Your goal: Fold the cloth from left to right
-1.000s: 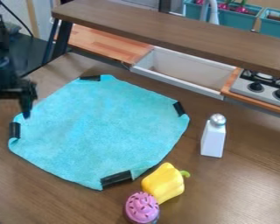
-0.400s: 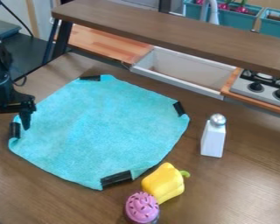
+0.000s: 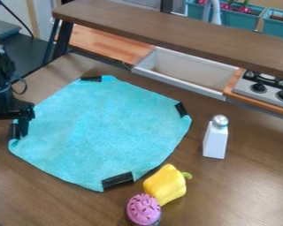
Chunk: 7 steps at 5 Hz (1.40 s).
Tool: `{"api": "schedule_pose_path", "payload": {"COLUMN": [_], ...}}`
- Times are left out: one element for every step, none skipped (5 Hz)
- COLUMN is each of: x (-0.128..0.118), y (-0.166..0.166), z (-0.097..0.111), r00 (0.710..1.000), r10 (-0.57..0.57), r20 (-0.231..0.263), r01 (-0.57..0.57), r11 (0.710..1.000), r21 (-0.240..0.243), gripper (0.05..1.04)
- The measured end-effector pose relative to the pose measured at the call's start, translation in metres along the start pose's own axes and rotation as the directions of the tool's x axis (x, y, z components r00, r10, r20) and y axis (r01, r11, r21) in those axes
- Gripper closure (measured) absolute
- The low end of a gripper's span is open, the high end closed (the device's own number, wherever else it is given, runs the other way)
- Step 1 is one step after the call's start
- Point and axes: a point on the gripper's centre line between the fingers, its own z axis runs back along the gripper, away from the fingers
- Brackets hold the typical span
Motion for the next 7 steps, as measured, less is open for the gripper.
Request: {"api": "schedule_pose_path", "payload": {"x": [0.000,0.002,-0.001,-0.006,0.000,0.008,0.017], "y": [0.000,-0.002,-0.005,-0.003,0.002,0.001,-0.019], "z": [-0.006,-0.008,-0.008,-0.003,0.034,0.066,0.089], "r00": [1.000,0.999,0.999,0.999,0.997,0.988,0.980], "r10": [0.026,0.028,0.049,0.042,0.080,0.154,0.192], "r20": [0.000,0.022,0.001,-0.034,-0.011,-0.029,-0.058], "r01": [-0.026,-0.029,-0.049,-0.041,-0.080,-0.155,-0.194], "r11": [0.999,0.998,0.998,0.999,0.997,0.987,0.981], "r21": [0.026,0.053,0.040,0.024,-0.019,-0.032,-0.025], "gripper": [0.134,0.429,0.693,0.908,1.008,1.027,1.029]}}
